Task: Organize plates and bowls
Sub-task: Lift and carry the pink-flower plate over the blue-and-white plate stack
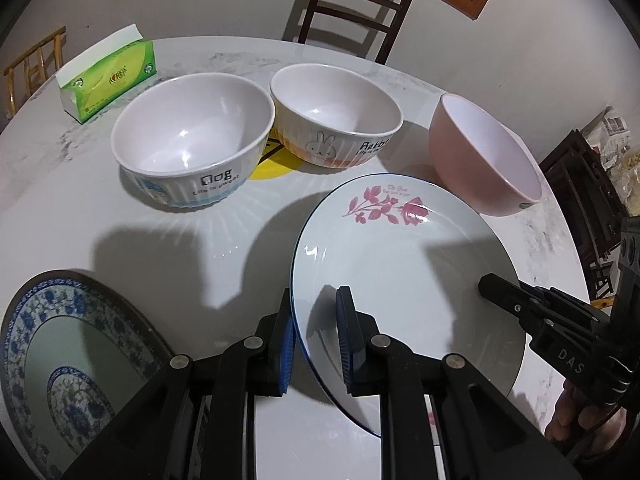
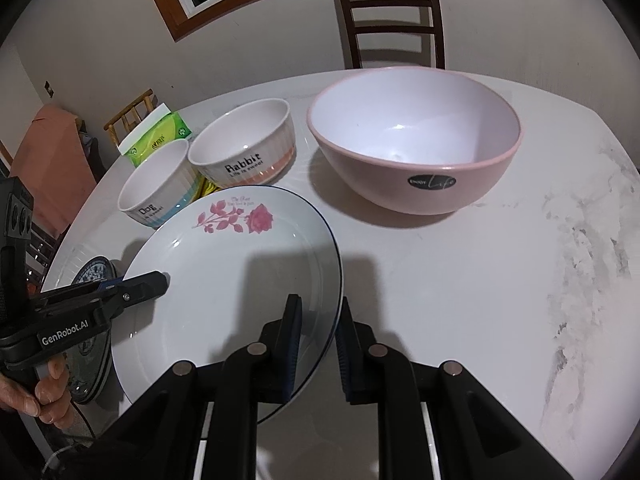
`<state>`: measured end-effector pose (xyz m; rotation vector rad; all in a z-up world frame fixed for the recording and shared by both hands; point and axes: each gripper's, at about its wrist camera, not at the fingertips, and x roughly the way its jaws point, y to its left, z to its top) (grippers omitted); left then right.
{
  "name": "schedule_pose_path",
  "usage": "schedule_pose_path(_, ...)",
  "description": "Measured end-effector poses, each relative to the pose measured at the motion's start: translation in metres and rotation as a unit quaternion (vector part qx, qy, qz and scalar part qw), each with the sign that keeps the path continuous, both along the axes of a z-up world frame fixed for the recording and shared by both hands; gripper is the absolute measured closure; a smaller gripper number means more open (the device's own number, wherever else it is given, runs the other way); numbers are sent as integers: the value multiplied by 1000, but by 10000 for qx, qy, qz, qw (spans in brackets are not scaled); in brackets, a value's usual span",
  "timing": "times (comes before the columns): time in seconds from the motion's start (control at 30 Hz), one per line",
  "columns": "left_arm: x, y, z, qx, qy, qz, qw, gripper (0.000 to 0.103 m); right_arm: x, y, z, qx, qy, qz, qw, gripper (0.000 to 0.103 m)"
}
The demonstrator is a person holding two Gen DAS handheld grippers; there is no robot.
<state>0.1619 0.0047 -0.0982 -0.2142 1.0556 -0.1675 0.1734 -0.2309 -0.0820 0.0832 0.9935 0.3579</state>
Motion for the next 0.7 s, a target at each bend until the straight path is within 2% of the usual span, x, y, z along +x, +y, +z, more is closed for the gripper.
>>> schedule_pose_path(0.37, -26, 20, 19, -35, -158, 149, 9998, 88, -23, 17, 20, 2, -211, 148, 9997, 86)
schedule_pose_path(0.7, -61, 59, 38, -23, -350, 447, 9984, 88, -42, 55, 39, 92, -381, 463, 9982, 87)
